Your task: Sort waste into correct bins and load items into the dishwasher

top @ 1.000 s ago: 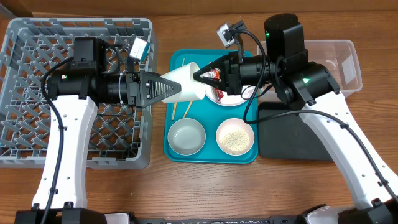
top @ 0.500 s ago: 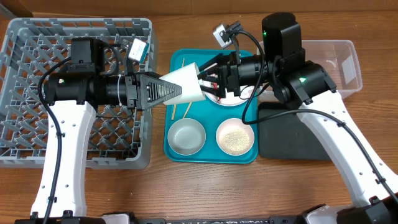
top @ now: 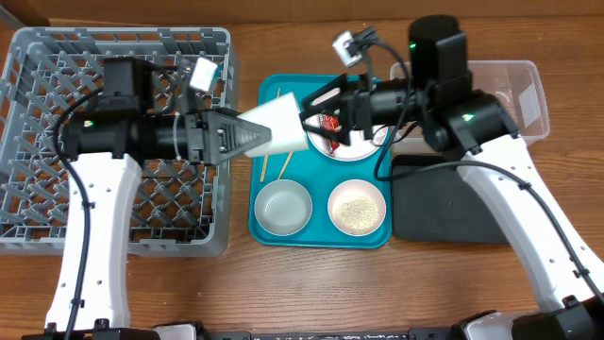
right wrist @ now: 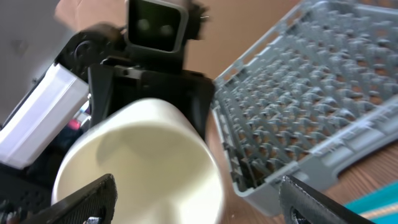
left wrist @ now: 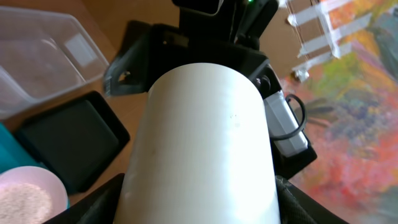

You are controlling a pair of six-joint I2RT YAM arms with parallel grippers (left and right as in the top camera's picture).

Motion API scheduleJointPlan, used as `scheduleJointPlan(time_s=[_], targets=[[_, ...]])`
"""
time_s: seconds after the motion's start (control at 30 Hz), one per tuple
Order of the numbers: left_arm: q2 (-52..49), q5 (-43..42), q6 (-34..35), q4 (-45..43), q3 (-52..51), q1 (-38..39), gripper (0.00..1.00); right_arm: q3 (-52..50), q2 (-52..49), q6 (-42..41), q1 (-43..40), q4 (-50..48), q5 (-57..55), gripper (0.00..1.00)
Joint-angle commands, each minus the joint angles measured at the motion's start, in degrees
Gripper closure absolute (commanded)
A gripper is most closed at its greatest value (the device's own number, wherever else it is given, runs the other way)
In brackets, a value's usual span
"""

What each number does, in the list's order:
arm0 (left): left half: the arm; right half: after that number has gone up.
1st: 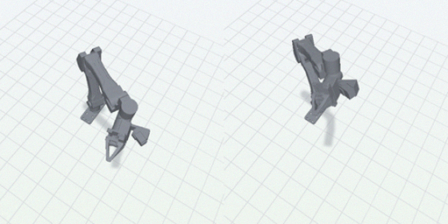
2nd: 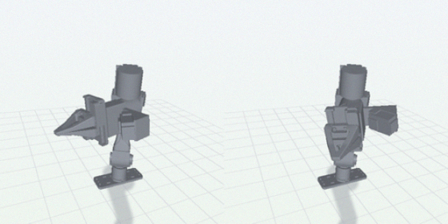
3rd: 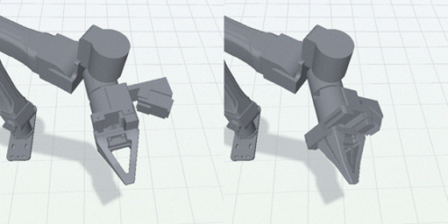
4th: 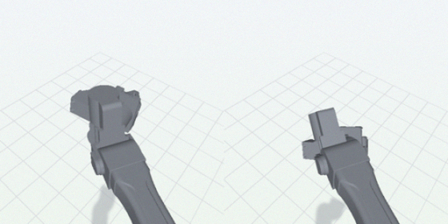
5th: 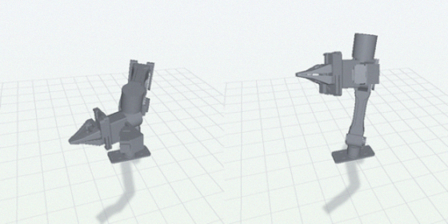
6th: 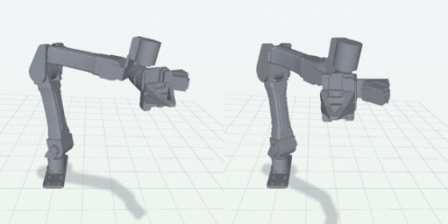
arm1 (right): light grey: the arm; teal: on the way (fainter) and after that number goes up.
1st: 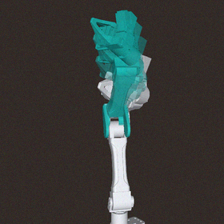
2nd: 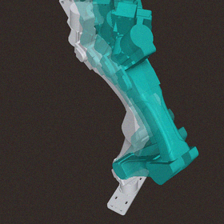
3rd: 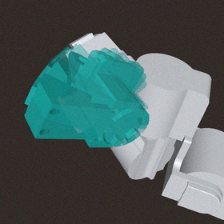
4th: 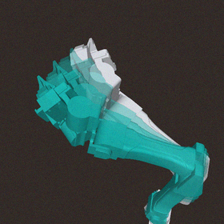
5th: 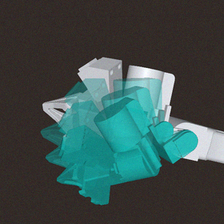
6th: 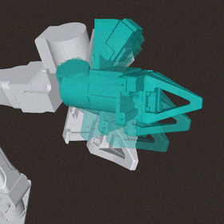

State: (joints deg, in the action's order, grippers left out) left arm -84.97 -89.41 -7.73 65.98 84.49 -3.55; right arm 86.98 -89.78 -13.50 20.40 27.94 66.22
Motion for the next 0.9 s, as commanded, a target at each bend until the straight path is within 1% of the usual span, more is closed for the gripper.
scheduleJointPlan(time_s=[0.0,0.07,0.1,0.13,0.23,0.37,0.43,0.5,0.6,0.7,0.73,0.8,0.87], targets=[[3.54,-0.7,-1.2,-0.17,0.87,-5.22,0.47,0.76,3.56,-1.86,-4.66,1.36,-0.13,0.14],[5.2,3.1,0.7,-0.15,0.87,-8.35,0.47,0.76,4.66,-2.62,-6.47,3.17,-1.09,0.14],[5.99,6.6,2.45,-0.02,0.87,-9.73,0.47,0.76,5.33,-3.08,-7.32,4.76,-2.25,0.14],[6.97,11.54,4.22,0.37,0.87,-11.17,0.47,0.76,5.86,-3.08,-7.82,6.43,-3.39,0.14],[10.1,30.42,9.11,3.61,0.87,-14.27,0.47,0.76,7.1,-3.06,-8.15,13.2,-9.09,0.13],[13.09,53.79,14.43,9.44,0.87,-15.08,0.49,0.76,7.26,-3.06,-7.06,22.91,-18.91,0.13],[13.79,63.8,16.72,12.66,0.87,-15.08,0.51,0.74,7.26,-2.84,-6.14,26.91,-24.11,0.13],[13.9,72.48,18.69,16.41,0.85,-15.08,0.57,0.74,7.26,-2.62,-5.09,30.18,-28.74,0.12],[13.62,80.3,20.61,19.39,0.33,-15.08,0.64,0.74,7.26,-2.62,-3.72,33.31,-33.03,0.12],[13.62,85.83,23.87,19.39,-1.44,-15.1,0.65,0.74,7.26,-2.64,-2.69,34.6,-33.81,0.12],[13.62,89.99,26.08,18.53,-3.65,-15.3,0.65,0.74,7.26,-2.64,-2.27,34.84,-33.81,0.12],[13.62,92.7,27.76,17.33,-6.25,-15.3,0.65,0.74,7.26,-2.64,-2.12,34.88,-33.81,0.12],[13.53,93.42,28.63,15.06,-9.73,-15.3,0.67,0.74,7.26,-2.64,-2.12,35.04,-33.81,0.12]])
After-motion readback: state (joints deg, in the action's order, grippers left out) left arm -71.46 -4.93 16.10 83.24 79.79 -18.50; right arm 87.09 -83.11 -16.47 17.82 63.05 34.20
